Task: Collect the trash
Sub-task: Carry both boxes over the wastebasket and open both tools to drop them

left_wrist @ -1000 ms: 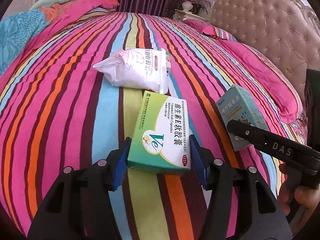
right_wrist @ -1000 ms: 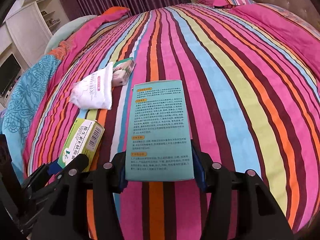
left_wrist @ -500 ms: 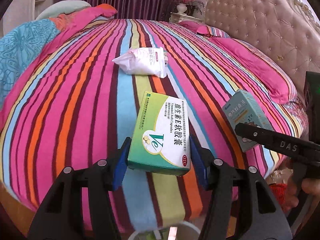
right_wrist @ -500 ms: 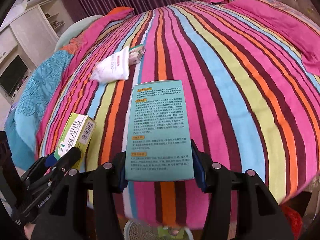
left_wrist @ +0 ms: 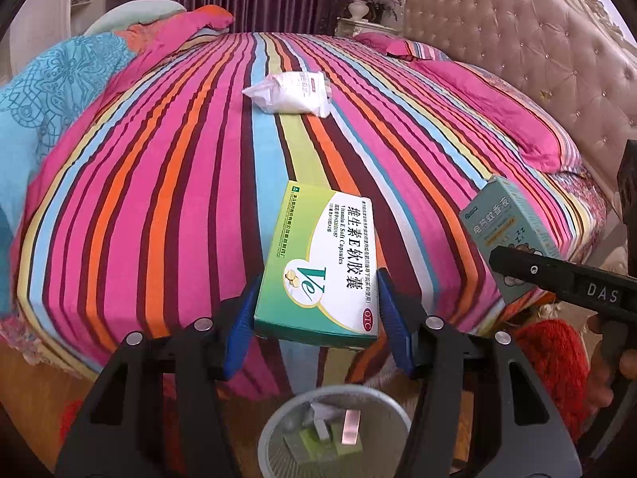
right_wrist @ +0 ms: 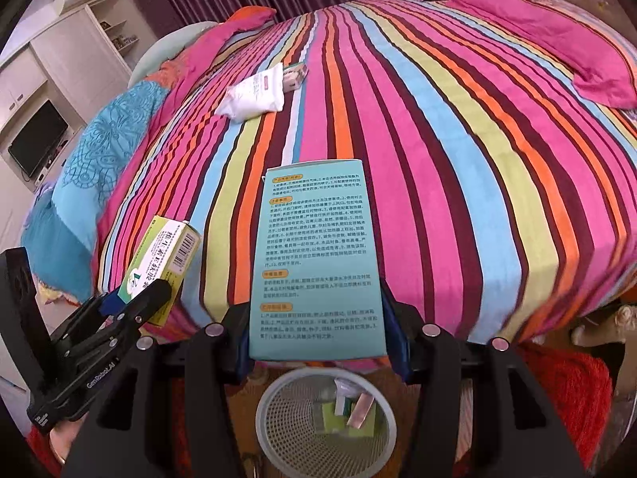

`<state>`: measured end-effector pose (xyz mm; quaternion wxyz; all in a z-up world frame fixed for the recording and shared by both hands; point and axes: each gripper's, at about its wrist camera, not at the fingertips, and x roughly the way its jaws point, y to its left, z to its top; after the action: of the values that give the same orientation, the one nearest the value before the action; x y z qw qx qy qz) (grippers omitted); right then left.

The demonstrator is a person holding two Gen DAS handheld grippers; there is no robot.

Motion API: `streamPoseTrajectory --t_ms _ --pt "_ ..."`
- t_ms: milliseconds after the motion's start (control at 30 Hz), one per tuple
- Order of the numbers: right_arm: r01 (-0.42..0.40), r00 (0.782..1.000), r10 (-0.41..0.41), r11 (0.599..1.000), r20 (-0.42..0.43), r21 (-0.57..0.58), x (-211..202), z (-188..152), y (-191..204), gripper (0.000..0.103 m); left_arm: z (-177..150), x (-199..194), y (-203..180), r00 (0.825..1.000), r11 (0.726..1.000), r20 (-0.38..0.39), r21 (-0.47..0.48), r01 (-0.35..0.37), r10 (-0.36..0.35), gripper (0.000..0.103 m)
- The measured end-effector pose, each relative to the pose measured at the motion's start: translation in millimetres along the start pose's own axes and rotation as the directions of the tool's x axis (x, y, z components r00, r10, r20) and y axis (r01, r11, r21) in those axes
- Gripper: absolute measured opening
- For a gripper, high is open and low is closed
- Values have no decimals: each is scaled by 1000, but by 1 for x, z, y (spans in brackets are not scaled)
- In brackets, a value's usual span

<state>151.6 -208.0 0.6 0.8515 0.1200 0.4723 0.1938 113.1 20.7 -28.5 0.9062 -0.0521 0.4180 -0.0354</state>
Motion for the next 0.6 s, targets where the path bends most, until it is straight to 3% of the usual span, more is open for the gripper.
streamPoseTrajectory --t_ms 400,600 --pt "-23 989 29 999 -146 45 5 -56 2 50 -59 -14 11 991 999 -130 16 35 -33 56" --pt "-15 967 31 998 -253 61 19 -75 2 50 -82 -7 15 966 995 -239 -35 96 -102 56"
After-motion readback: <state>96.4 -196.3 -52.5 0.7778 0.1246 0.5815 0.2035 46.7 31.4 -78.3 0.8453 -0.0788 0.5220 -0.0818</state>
